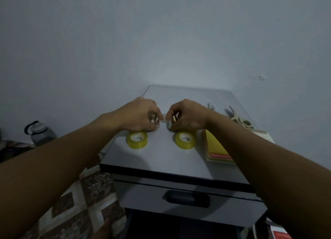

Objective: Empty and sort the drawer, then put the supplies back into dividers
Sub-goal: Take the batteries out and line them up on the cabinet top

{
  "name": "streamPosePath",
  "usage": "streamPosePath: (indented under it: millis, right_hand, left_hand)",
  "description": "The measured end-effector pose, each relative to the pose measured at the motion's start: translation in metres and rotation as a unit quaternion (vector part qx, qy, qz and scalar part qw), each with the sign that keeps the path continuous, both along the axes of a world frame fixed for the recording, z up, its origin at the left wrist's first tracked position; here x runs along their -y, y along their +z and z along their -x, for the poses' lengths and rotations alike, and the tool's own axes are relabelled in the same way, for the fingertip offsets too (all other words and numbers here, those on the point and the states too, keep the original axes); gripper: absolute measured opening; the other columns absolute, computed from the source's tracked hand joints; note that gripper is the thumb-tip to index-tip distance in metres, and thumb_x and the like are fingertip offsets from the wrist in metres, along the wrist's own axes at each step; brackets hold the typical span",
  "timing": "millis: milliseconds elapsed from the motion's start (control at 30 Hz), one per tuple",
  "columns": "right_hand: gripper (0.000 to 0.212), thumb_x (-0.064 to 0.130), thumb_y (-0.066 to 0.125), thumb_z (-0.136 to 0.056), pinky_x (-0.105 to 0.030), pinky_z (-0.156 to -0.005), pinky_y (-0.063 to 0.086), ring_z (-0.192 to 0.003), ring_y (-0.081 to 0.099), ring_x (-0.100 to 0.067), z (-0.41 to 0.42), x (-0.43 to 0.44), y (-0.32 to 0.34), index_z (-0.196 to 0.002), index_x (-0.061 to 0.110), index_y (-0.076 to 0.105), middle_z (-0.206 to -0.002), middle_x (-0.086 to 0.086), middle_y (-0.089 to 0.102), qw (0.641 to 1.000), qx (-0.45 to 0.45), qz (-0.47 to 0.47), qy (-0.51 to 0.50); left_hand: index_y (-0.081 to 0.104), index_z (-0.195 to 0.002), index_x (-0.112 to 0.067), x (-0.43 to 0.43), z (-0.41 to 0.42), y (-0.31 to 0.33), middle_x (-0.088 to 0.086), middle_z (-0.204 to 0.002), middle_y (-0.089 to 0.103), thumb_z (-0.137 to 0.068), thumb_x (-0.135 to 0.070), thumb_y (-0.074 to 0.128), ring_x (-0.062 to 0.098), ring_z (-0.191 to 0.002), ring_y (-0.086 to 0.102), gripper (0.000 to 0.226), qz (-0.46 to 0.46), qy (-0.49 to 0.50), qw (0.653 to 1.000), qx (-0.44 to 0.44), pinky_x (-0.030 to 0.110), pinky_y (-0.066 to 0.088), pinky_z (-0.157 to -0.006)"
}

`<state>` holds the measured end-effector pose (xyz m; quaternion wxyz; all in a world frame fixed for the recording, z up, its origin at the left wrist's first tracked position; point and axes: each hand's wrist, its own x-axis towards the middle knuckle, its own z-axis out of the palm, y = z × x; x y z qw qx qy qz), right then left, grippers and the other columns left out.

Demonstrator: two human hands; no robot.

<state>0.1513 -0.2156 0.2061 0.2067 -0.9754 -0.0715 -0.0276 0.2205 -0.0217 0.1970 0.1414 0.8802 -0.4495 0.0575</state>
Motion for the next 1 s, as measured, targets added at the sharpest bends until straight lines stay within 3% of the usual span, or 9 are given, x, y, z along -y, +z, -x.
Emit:
streamPosePath:
  millis: [100, 233, 333, 433, 633, 767, 833, 900, 1000]
  right_hand:
    - [0.028, 0.025, 0.082, -0.075, -0.019, -0.066, 0.045, -0.074, 0.056, -0.003, 0.001, 0.001, -0.001, -0.100, 0.024, 0.069, -0.085, 0.016, 0.059, 1.000, 0.002, 0.013, -0.002]
    - [0.028, 0.027, 0.082, -0.075, -0.018, -0.064, 0.040, -0.078, 0.054, -0.002, 0.004, 0.002, -0.001, -0.100, 0.025, 0.069, -0.088, 0.018, 0.058, 1.000, 0.013, 0.015, -0.013]
    - [0.023, 0.025, 0.078, -0.079, -0.015, -0.061, 0.036, -0.081, 0.055, -0.005, 0.009, 0.004, 0.003, -0.100, 0.025, 0.069, -0.086, 0.018, 0.056, 0.999, 0.042, -0.003, -0.031]
    - [0.020, 0.020, 0.071, -0.083, -0.012, -0.061, 0.036, -0.087, 0.057, -0.008, 0.013, 0.009, 0.008, -0.102, 0.024, 0.069, -0.093, 0.013, 0.060, 0.994, 0.090, -0.026, -0.053]
    - [0.016, 0.015, 0.067, -0.085, -0.012, -0.066, 0.042, -0.089, 0.065, -0.010, 0.060, 0.001, 0.030, -0.100, 0.021, 0.071, -0.101, 0.009, 0.069, 0.983, 0.159, -0.059, -0.063]
    - [0.012, 0.018, 0.068, -0.085, -0.017, -0.070, 0.047, -0.080, 0.065, -0.005, 0.108, -0.008, 0.027, -0.094, 0.023, 0.074, -0.088, 0.014, 0.071, 0.979, 0.164, -0.097, -0.074]
    - [0.011, 0.017, 0.069, -0.085, -0.010, -0.067, 0.044, -0.075, 0.063, -0.001, 0.135, -0.012, 0.018, -0.093, 0.023, 0.074, -0.081, 0.017, 0.068, 0.977, 0.167, -0.112, -0.078]
    - [0.010, 0.017, 0.070, -0.084, -0.010, -0.066, 0.044, -0.073, 0.062, -0.001, 0.161, -0.018, 0.005, -0.090, 0.024, 0.074, -0.075, 0.018, 0.066, 0.977, 0.154, -0.122, -0.080]
    - [0.009, 0.017, 0.069, -0.086, -0.017, -0.066, 0.050, -0.071, 0.064, -0.003, 0.195, -0.026, -0.023, -0.088, 0.025, 0.073, -0.076, 0.014, 0.069, 0.982, 0.095, -0.146, -0.069]
  left_hand:
    - [0.073, -0.114, -0.027, -0.001, 0.003, 0.004, -0.009, -0.104, 0.058, -0.079, -0.033, 0.080, 0.015, -0.097, 0.054, 0.036, -0.005, 0.004, 1.000, -0.004, 0.030, 0.046, -0.083]
    - [0.072, -0.117, -0.025, -0.006, 0.010, 0.008, -0.001, -0.131, 0.061, -0.077, -0.030, 0.081, 0.012, -0.105, 0.048, 0.041, 0.009, 0.023, 0.999, -0.023, 0.034, 0.047, -0.092]
    - [0.070, -0.118, -0.025, -0.012, 0.011, 0.011, -0.003, -0.134, 0.060, -0.076, -0.027, 0.083, 0.013, -0.108, 0.054, 0.044, 0.044, 0.047, 0.996, -0.055, 0.030, 0.046, -0.085]
    - [0.071, -0.116, -0.025, -0.019, 0.012, 0.015, -0.008, -0.128, 0.064, -0.080, -0.025, 0.080, 0.012, -0.102, 0.060, 0.037, 0.097, 0.061, 0.990, -0.087, 0.027, 0.051, -0.082]
    - [0.071, -0.103, -0.034, -0.045, 0.050, 0.031, -0.022, -0.097, 0.066, -0.091, -0.025, 0.068, -0.003, -0.082, 0.060, 0.015, 0.182, 0.061, 0.979, -0.063, 0.009, 0.041, -0.064]
    - [0.072, -0.096, -0.033, -0.063, 0.090, 0.029, -0.037, -0.088, 0.067, -0.090, -0.022, 0.069, 0.011, -0.078, 0.063, 0.013, 0.241, 0.055, 0.966, -0.080, 0.008, 0.046, -0.065]
    - [0.074, -0.098, -0.029, -0.070, 0.109, 0.019, -0.018, -0.091, 0.073, -0.089, -0.028, 0.070, 0.019, -0.077, 0.063, 0.010, 0.257, 0.056, 0.959, -0.107, 0.026, 0.055, -0.073]
    - [0.075, -0.097, -0.030, -0.076, 0.132, 0.007, 0.005, -0.088, 0.074, -0.084, -0.038, 0.067, 0.031, -0.076, 0.062, 0.017, 0.272, 0.050, 0.951, -0.140, 0.041, 0.055, -0.072]
    - [0.075, -0.097, -0.027, -0.083, 0.164, -0.019, 0.016, -0.074, 0.068, -0.084, -0.037, 0.067, 0.036, -0.067, 0.057, 0.018, 0.281, 0.038, 0.942, -0.181, 0.035, 0.050, -0.059]
